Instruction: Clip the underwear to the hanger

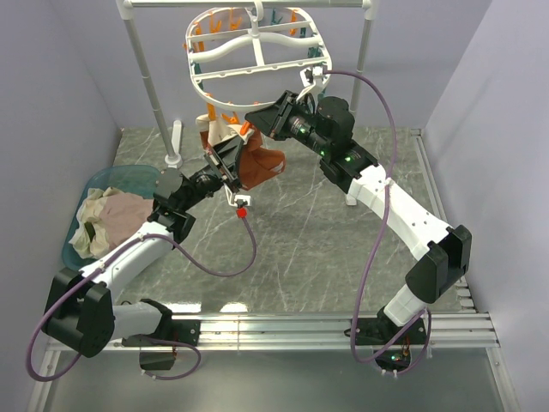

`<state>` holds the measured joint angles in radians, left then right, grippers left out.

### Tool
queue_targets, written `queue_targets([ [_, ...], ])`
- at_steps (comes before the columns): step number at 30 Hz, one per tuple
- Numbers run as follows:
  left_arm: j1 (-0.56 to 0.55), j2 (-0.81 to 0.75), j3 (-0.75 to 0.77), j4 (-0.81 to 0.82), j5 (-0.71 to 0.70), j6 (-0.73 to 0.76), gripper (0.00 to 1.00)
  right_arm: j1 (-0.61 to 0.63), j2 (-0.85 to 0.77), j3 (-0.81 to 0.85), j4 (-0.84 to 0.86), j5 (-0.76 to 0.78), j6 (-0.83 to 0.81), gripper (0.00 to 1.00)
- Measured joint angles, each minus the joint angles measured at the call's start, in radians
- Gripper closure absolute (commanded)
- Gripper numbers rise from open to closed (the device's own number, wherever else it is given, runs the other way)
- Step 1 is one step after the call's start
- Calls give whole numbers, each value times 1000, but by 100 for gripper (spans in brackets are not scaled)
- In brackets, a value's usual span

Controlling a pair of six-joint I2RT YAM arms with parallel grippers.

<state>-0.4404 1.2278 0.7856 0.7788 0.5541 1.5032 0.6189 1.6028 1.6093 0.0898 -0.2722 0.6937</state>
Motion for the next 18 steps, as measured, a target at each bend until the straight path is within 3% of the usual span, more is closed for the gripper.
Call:
queue_targets([
  [7,0,0,0,-6,8,12,100,0,0,0,0,0,-6,100],
  [14,-2,0,3,-14,8,22,100,0,0,0,-1,-1,-8,71],
  [18,-2,1,11,-32,8,22,100,-1,0,0,0,0,-8,68],
])
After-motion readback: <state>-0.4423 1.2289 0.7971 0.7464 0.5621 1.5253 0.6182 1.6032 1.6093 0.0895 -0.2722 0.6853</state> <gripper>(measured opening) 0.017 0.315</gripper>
